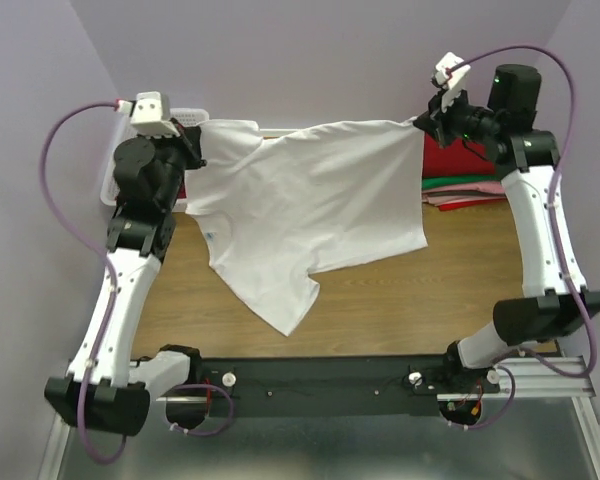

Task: Fold and stack the t-shirts
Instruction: Flatten the tshirt out

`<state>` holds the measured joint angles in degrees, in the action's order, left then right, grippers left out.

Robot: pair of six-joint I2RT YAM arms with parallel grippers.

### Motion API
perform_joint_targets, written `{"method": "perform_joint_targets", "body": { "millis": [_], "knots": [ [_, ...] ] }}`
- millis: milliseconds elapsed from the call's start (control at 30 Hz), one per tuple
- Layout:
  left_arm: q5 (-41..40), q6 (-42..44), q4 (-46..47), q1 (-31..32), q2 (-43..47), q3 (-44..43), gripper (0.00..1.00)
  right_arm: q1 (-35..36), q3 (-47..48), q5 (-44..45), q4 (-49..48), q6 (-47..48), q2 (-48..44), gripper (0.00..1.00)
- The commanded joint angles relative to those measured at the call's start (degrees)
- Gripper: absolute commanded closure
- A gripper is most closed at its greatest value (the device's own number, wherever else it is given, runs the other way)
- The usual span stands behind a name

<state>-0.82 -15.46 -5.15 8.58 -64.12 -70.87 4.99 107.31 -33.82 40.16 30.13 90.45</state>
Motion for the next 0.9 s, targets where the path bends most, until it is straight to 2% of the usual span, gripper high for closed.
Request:
{"method": "perform_joint_targets", "body": {
  "millis": [0,133,333,567,733,833,867],
  "knots": [
    [2.84,-4.57,3.04,-0.32,7.59,-4.35,1.0,0.28,3.78,-2.38,2.55,0.2,-8.44,1.0],
    [6.95,-6.42,3.74,-0.32,13.13,-9.97,1.0,0.28,9.13,-3.97,2.9,-3.74,-13.72,1.0],
    [14.25,-9.49,4.44,-0.32,15.42,-20.09,1.0,-0.95,18.97,-3.7,2.82,-6.74,-19.6,1.0],
    [16.02,-13.27,6.99,-0.32,17.01,-28.78,1.0,-4.73,24.53,-3.44,1.67,-8.86,-23.21,1.0],
    [14.28,-12.58,6.55,-0.32,17.62,-27.31,1.0,-4.82,20.06,0.5,0.53,-9.21,-23.48,0.99],
    [13.04,-12.31,6.73,-0.32,18.41,-21.08,1.0,-4.73,14.09,2.44,0.01,-8.69,-22.87,1.0],
    [12.6,-12.14,7.08,-0.32,18.68,-16.63,1.0,-4.73,11.98,2.53,-0.17,-8.42,-22.61,1.0]
  ]
}}
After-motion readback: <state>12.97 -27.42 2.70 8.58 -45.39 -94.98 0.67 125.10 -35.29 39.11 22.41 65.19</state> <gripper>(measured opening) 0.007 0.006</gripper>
